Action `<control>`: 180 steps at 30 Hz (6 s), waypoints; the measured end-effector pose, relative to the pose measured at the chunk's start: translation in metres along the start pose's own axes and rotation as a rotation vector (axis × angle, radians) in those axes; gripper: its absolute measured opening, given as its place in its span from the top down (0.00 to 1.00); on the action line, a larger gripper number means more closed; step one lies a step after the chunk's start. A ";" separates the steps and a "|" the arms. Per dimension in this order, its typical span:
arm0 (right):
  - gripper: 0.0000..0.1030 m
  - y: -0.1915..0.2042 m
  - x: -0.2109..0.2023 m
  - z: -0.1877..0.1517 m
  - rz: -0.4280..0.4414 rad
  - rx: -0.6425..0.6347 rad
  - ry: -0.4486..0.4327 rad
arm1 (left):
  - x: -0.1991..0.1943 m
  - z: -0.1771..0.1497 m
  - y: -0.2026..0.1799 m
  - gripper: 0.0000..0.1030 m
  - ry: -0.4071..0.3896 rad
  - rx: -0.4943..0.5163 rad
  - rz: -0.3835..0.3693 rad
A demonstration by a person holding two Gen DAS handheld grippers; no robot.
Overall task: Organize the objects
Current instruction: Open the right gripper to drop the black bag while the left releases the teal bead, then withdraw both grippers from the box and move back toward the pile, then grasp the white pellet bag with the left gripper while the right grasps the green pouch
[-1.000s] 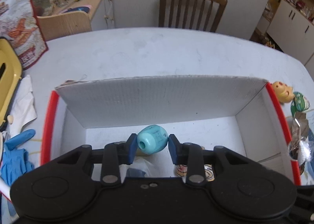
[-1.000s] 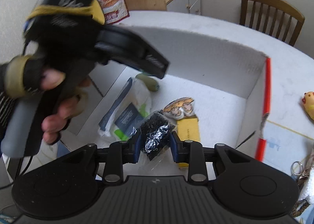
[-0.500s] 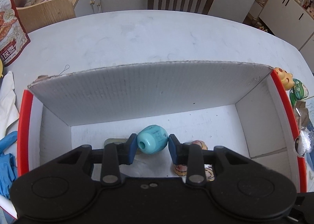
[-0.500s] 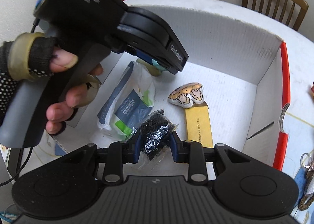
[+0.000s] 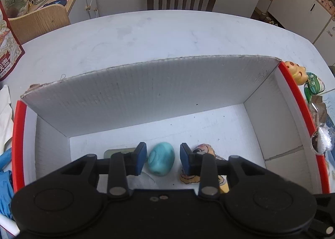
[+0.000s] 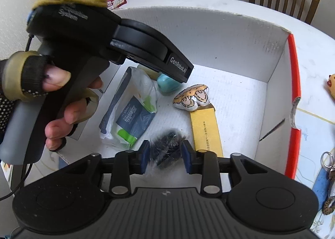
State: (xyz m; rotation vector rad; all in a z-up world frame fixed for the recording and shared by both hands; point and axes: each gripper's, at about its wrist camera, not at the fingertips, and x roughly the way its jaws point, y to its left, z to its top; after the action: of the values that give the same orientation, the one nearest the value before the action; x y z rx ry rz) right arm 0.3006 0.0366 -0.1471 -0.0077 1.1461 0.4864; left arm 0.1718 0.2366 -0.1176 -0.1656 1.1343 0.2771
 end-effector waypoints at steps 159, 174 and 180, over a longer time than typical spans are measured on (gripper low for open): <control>0.43 -0.399 -0.086 -0.026 -0.136 0.076 -0.295 | 0.015 -0.054 -0.334 0.65 -0.202 -0.038 0.041; 0.43 -0.377 -0.148 -0.045 -0.135 0.020 -0.361 | -0.019 -0.055 -0.332 0.67 -0.231 -0.058 0.010; 0.43 -0.369 -0.173 -0.055 -0.132 -0.001 -0.387 | -0.034 -0.057 -0.330 0.67 -0.233 -0.068 0.000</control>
State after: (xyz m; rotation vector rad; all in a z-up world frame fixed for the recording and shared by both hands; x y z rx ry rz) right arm 0.3358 -0.3712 -0.1076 0.0098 0.7603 0.3513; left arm 0.2080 -0.0979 -0.1135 -0.1881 0.8941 0.3268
